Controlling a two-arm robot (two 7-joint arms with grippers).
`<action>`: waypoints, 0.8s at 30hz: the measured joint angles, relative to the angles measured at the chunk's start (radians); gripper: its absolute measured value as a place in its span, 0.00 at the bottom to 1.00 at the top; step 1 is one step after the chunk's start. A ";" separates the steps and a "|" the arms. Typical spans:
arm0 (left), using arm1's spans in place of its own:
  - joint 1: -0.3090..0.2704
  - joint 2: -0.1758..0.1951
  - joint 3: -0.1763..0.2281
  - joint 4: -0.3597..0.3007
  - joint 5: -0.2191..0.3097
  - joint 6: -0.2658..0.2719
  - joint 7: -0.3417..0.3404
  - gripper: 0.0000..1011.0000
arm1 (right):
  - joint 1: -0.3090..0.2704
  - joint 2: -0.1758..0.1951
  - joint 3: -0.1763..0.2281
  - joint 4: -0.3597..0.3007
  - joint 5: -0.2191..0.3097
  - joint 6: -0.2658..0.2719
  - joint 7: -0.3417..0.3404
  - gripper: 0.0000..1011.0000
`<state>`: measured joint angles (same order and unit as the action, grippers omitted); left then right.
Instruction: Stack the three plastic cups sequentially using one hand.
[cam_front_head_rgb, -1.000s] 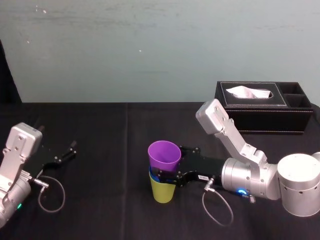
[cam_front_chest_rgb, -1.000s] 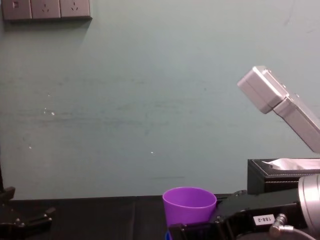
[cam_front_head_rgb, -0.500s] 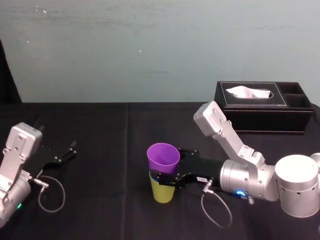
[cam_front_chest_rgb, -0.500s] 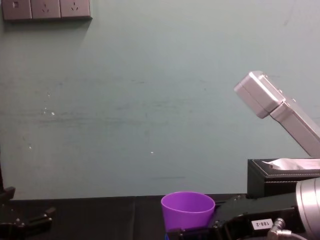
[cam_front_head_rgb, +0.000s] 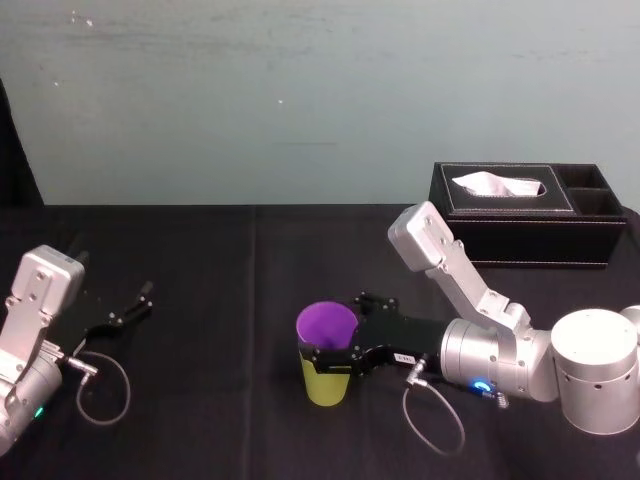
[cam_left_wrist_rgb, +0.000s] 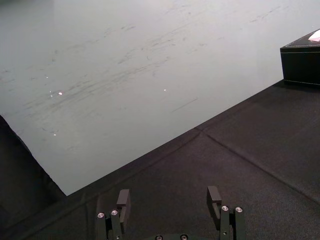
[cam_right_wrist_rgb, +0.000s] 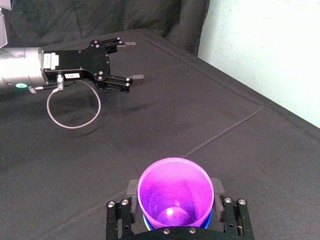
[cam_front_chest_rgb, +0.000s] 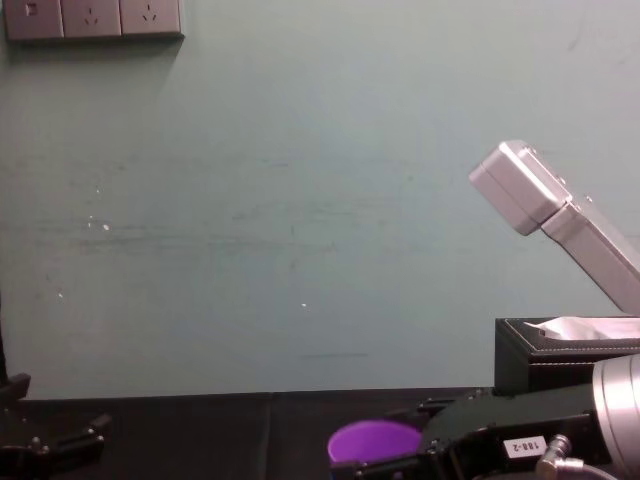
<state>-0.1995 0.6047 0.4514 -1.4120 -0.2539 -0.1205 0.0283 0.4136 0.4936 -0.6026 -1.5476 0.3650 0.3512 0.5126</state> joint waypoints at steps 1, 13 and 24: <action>0.000 0.000 0.000 0.000 0.000 0.000 0.000 0.99 | 0.000 0.000 0.000 0.000 0.000 0.000 0.000 0.89; 0.000 0.000 0.000 0.000 0.000 0.000 0.000 0.99 | -0.008 0.000 0.008 -0.009 0.001 -0.022 -0.001 0.99; 0.000 0.000 0.000 0.000 0.000 0.000 0.000 0.99 | -0.097 -0.021 0.112 -0.056 0.021 -0.170 -0.088 0.99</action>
<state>-0.1996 0.6047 0.4514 -1.4120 -0.2539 -0.1205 0.0283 0.3163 0.4727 -0.4907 -1.6039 0.3857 0.1811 0.4249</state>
